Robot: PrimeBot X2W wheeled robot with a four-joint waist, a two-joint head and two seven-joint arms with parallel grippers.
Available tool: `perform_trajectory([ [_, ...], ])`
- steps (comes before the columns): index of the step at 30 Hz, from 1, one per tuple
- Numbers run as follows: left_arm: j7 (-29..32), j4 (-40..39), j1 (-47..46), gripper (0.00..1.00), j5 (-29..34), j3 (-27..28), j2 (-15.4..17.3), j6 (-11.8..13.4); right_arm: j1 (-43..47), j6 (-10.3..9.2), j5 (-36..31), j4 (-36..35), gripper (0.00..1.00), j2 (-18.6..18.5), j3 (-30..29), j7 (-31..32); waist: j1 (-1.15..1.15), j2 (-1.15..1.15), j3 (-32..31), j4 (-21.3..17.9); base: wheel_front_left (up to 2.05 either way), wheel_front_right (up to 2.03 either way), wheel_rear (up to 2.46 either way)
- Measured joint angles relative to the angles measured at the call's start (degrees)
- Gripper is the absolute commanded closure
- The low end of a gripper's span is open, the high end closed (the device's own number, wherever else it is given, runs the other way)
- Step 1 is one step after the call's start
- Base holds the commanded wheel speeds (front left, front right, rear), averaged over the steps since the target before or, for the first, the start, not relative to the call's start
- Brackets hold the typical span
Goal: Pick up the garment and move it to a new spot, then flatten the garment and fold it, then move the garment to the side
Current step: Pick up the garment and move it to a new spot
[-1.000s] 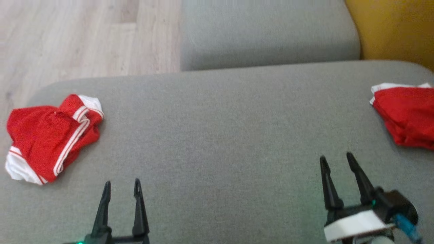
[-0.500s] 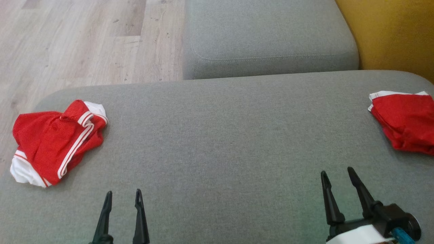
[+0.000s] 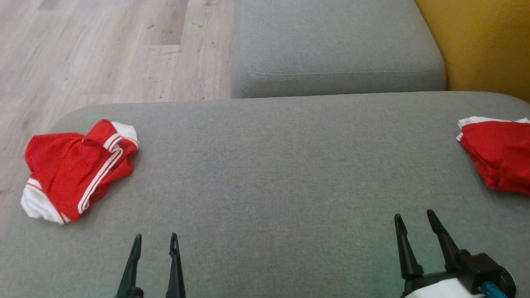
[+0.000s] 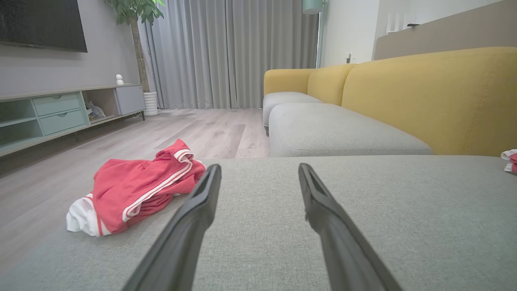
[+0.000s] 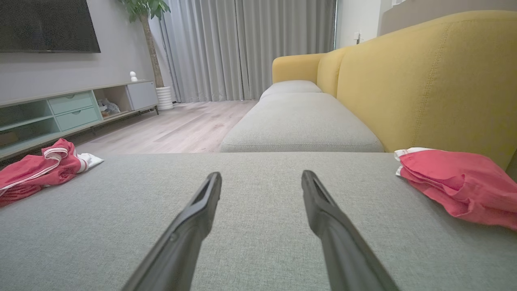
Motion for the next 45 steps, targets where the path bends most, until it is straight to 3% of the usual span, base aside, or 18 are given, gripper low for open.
perform_trajectory([
  [9, 0.00, 0.01, -0.03, 0.00, 0.31, 0.08, 0.00, 0.03, 0.34, 0.00, -0.01, -0.01, 0.00, 0.01, 0.26, 0.00, 0.00, 0.00, 0.29, 5.30, 0.00, 0.00, 0.00],
  [24, 0.00, -0.67, 0.05, 0.00, 0.21, 1.80, 0.00, 1.03, -0.43, 0.00, -0.10, 0.07, 0.00, 0.10, 2.19, 0.00, 0.00, 0.00, 1.87, 21.34, 0.00, 0.00, 0.00],
  [31, 0.00, -1.38, -0.66, 0.00, 1.01, 3.32, 0.20, -0.07, -0.42, 0.00, -2.05, 0.00, 0.00, 0.10, 2.37, 0.00, 0.00, 0.00, 3.52, 23.55, 0.00, 0.00, 0.00],
  [37, 0.00, -2.74, -9.79, 0.00, 1.68, 5.43, 0.48, -1.75, -0.83, 0.00, -5.24, -0.47, 0.00, -0.32, 1.83, 0.00, 0.00, 0.00, 7.30, 23.49, 0.00, 0.00, 0.00],
  [45, -0.04, 0.71, -34.12, 0.00, 0.97, 9.22, 0.45, -4.64, -9.33, 0.00, -7.30, -2.32, 0.00, -8.13, 1.83, 0.00, 0.03, 0.00, 18.55, 22.53, 0.00, 0.00, 0.00],
])
